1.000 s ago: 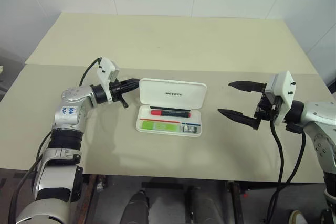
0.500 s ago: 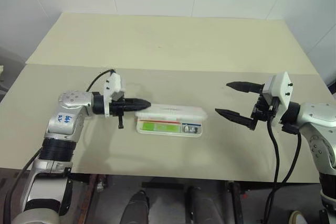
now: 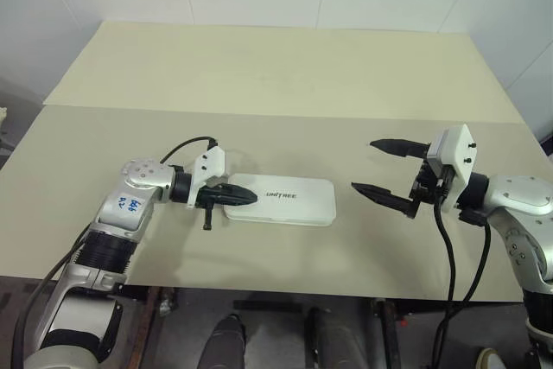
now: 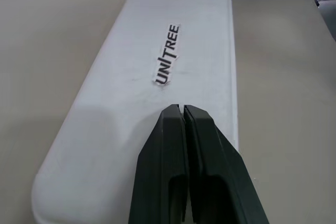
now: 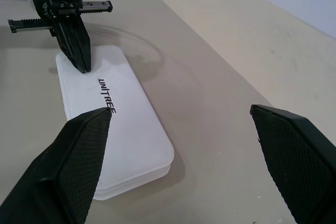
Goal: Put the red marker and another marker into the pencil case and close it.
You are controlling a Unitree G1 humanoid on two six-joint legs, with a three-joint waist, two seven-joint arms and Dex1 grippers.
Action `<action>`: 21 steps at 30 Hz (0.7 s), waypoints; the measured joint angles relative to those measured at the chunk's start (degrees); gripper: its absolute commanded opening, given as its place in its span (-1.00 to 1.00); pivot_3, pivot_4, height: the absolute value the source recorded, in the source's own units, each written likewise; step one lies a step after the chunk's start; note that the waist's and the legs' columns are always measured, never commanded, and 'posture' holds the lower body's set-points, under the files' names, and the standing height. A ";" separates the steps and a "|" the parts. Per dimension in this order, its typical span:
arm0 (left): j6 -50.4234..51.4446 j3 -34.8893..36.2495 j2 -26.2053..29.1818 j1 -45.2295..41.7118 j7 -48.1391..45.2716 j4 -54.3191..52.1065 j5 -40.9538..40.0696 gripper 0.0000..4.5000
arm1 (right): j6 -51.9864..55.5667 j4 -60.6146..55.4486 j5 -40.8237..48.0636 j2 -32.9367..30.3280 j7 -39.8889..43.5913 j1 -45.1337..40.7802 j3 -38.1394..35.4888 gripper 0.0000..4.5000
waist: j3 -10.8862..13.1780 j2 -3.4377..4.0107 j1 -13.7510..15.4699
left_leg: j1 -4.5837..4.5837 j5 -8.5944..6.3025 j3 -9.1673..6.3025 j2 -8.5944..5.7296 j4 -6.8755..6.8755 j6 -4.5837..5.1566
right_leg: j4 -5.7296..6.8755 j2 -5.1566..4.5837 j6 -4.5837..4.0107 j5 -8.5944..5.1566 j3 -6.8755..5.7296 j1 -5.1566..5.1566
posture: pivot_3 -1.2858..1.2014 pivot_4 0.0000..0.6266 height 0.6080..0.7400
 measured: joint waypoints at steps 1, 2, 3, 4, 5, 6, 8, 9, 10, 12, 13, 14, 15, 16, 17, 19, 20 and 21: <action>-0.06 -0.56 -0.02 0.00 0.03 -0.69 0.28 -0.98 | -0.06 -0.12 0.01 0.00 -0.21 0.02 0.00 1.00 | 0.00 0.00 0.00 | 0.02 0.00 0.00 0.00 0.00 0.00 | -0.01 0.00 0.00 0.00 0.00 0.03 | 0.03 -0.52 1.00; -0.15 -0.93 -0.10 0.02 0.12 -0.92 0.45 -0.98 | -0.08 -0.13 0.01 0.00 -0.41 0.08 0.00 1.00 | 0.00 0.00 0.00 | 0.04 0.00 0.00 0.00 0.00 0.00 | -0.01 0.00 0.00 0.00 0.00 0.06 | 0.03 -0.52 1.00; -0.14 -1.05 -0.16 0.05 0.40 -1.00 0.50 -0.98 | -0.10 -0.15 0.01 0.00 -0.59 0.25 0.00 1.00 | -0.01 0.00 0.00 | 0.06 0.00 0.00 0.00 0.00 0.00 | -0.01 0.00 0.00 0.00 0.00 0.07 | 0.03 -0.52 1.00; 0.05 -1.18 -0.19 0.08 0.71 -1.16 0.53 -0.98 | -0.12 -0.19 0.01 0.01 -0.83 0.63 0.00 1.00 | -0.01 0.00 0.00 | 0.08 0.00 0.00 0.00 0.00 0.00 | -0.01 0.00 0.00 0.00 0.00 0.09 | 0.03 -0.52 1.00; 0.24 -1.28 -0.19 0.10 1.09 -1.41 0.59 -0.98 | -0.12 -0.19 0.02 0.03 -1.01 0.99 0.00 1.00 | -0.01 0.00 0.00 | 0.09 0.00 0.00 0.00 0.00 0.00 | -0.01 0.00 0.00 0.00 0.00 0.10 | 0.03 -0.52 1.00; 0.72 -1.30 -0.19 0.16 1.44 -1.81 0.65 -0.98 | -0.14 -0.19 0.02 0.12 -1.16 1.22 0.00 1.00 | -0.01 0.00 0.00 | 0.09 0.00 0.00 0.00 0.01 0.00 | 0.00 0.00 0.00 0.00 0.00 0.10 | 0.03 -0.52 1.00; 1.87 -1.38 -0.20 0.27 2.23 -2.87 0.74 -0.98 | -0.20 -0.20 0.02 0.44 -1.37 1.26 0.01 1.00 | -0.01 0.00 0.01 | 0.09 0.00 0.00 0.00 0.03 0.00 | -0.01 0.00 0.00 0.00 0.00 0.12 | 0.03 -0.52 1.00; 2.60 -1.28 -0.24 0.37 2.41 -3.21 0.68 -0.98 | -0.21 -0.21 0.02 0.48 -1.43 1.26 0.01 1.00 | -0.01 0.00 0.01 | 0.09 0.01 0.00 0.00 0.03 0.01 | -0.01 0.00 0.00 0.00 0.00 0.12 | 0.03 -0.52 1.00; 3.67 -1.08 -0.33 0.55 2.69 -3.71 0.37 -0.98 | -0.23 -0.21 0.02 0.49 -1.48 1.26 0.01 1.00 | -0.01 0.00 0.00 | 0.09 0.01 0.00 0.00 0.03 0.01 | 0.00 0.00 0.00 0.00 0.00 0.12 | 0.03 -0.52 1.00; 5.21 -0.55 -0.63 1.20 3.10 -4.91 -0.56 -0.98 | -0.24 -0.21 0.02 0.62 -1.53 1.26 0.05 1.00 | -0.01 0.00 -0.01 | 0.08 0.01 -0.01 0.00 0.03 0.01 | -0.01 0.00 0.00 0.00 0.00 0.12 | 0.03 -0.52 1.00; 5.74 -0.28 -0.82 1.49 3.16 -5.16 -1.16 -0.98 | -0.24 -0.21 0.02 0.71 -1.53 1.25 0.12 1.00 | -0.01 0.00 -0.01 | 0.08 0.01 -0.01 0.00 0.02 0.01 | -0.01 0.00 0.00 0.00 0.00 0.12 | 0.03 -0.52 1.00; 6.10 0.48 -1.07 1.91 3.11 -5.43 -2.13 -0.98 | -0.25 -0.21 0.02 0.73 -1.53 1.24 0.24 1.00 | -0.01 0.00 -0.01 | 0.07 0.01 -0.01 0.00 0.02 0.01 | -0.02 0.00 0.00 0.00 0.00 0.12 | 0.03 -0.52 1.00; 6.44 1.78 -1.23 2.31 3.09 -5.68 -3.67 -0.98 | -0.26 -0.20 0.02 0.73 -1.49 1.21 0.32 1.00 | -0.01 0.00 -0.02 | 0.06 0.01 -0.02 0.00 0.02 0.01 | -0.03 0.00 0.00 0.00 0.00 0.11 | 0.03 -0.52 1.00; 6.45 3.23 -1.20 2.46 2.97 -5.92 -4.90 -0.98 | -0.27 -0.16 0.03 0.71 -1.31 1.13 0.33 1.00 | 0.00 0.00 -0.08 | 0.05 0.00 -0.02 0.01 0.01 0.01 | -0.04 0.00 0.00 0.00 0.00 0.10 | 0.03 -0.52 1.00; 5.99 5.52 -1.03 2.78 2.72 -6.49 -6.40 -0.98 | -0.30 -0.10 0.23 0.66 -0.81 1.04 0.31 1.00 | 0.00 0.00 -0.22 | 0.05 0.00 -0.02 0.01 0.00 0.01 | -0.05 0.00 0.00 0.00 0.00 0.10 | 0.03 -0.52 1.00; 5.66 9.36 0.84 3.26 2.44 -7.66 -8.66 -0.98 | -0.29 -0.03 0.85 0.27 0.14 0.78 0.20 1.00 | -0.01 0.01 -0.32 | 0.09 0.00 -0.01 0.03 -0.04 0.02 | -0.05 0.01 -0.02 -0.01 0.00 0.10 | 0.03 -0.52 1.00; 5.67 11.40 2.00 3.68 2.48 -7.79 -9.42 -0.90 | -0.27 0.02 1.28 0.02 0.44 0.50 0.10 1.00 | -0.01 0.01 -0.29 | 0.10 0.00 -0.01 0.02 -0.04 0.02 | -0.04 0.01 -0.03 -0.02 0.00 0.10 | 0.03 -0.52 1.00; 5.35 13.25 3.00 4.55 2.73 -7.93 -9.89 -0.80 | -0.28 0.08 1.55 -0.26 0.81 0.11 0.00 1.00 | 0.00 0.01 -0.31 | 0.10 0.00 -0.01 0.03 -0.04 0.02 | -0.05 0.01 -0.03 -0.02 0.00 0.10 | 0.03 -0.52 1.00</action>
